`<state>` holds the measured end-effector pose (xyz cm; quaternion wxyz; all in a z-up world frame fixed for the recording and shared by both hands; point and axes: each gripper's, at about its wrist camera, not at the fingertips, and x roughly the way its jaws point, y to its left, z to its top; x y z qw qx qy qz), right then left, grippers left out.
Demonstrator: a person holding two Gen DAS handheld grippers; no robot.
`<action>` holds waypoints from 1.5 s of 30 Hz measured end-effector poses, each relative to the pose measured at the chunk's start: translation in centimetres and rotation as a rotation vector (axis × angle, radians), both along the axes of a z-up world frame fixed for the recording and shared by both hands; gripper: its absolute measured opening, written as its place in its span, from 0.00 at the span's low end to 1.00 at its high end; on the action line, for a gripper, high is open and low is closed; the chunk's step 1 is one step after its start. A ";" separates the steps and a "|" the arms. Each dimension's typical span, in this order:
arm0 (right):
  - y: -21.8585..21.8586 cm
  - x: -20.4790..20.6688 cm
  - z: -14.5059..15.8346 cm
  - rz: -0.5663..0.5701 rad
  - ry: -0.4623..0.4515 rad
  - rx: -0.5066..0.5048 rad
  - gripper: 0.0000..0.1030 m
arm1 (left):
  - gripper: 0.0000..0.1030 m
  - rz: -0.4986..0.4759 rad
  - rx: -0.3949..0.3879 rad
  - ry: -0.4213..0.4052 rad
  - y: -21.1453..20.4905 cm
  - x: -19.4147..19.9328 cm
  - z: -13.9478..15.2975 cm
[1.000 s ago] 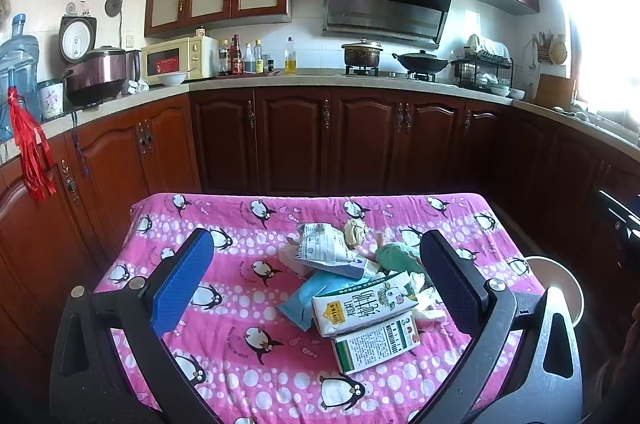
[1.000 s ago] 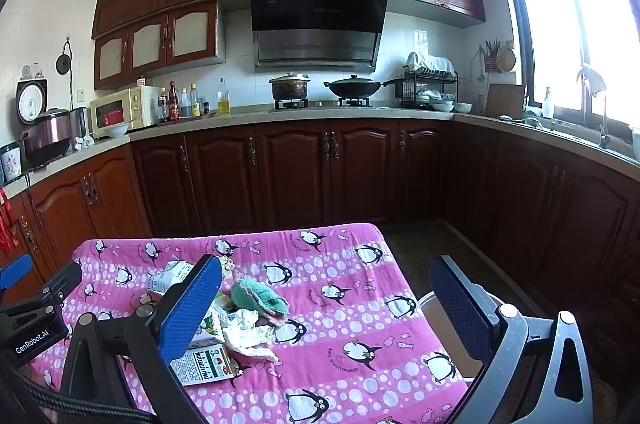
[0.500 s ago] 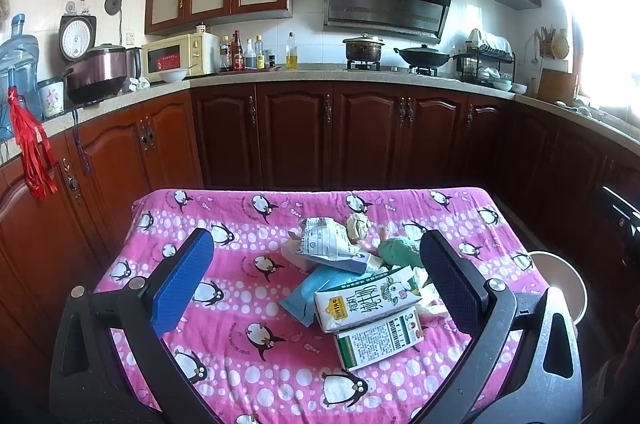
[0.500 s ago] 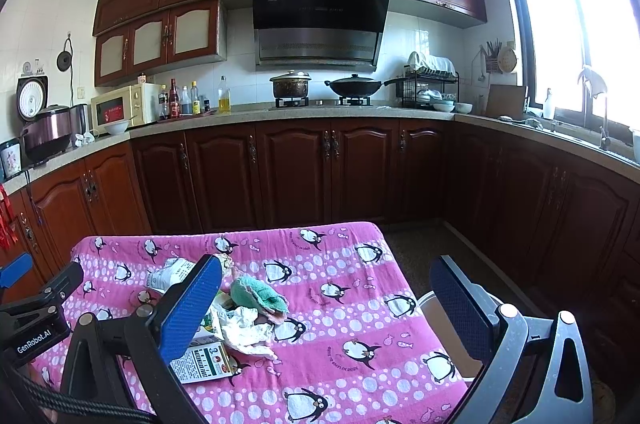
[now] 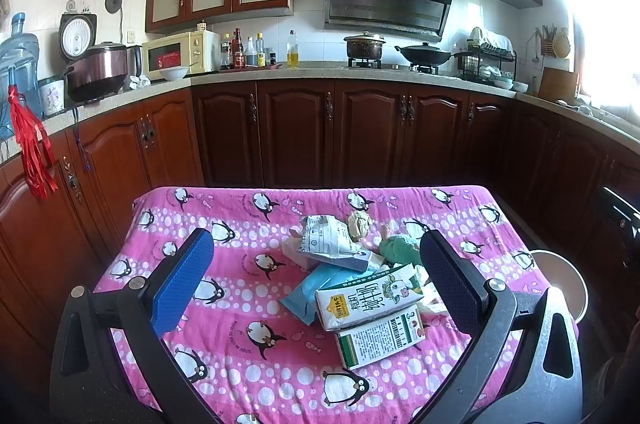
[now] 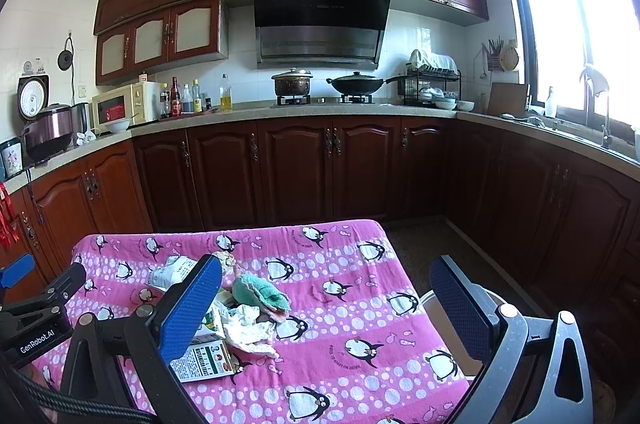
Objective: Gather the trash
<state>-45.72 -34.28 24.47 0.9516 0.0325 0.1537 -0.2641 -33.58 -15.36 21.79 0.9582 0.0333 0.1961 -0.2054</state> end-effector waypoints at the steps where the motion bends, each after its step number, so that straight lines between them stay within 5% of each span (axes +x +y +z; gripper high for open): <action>1: 0.0 0.0 0.0 -0.001 0.002 -0.003 1.00 | 1.00 0.001 0.000 -0.002 0.0 0.0 0.0; 27: 0.0 1.1 -1.0 0.024 0.036 0.012 1.00 | 1.00 -0.003 0.006 0.013 -0.4 0.3 -0.6; 45: -1.7 4.0 -2.9 0.045 0.180 0.077 1.00 | 1.00 -0.081 0.060 0.088 -0.9 2.1 -2.5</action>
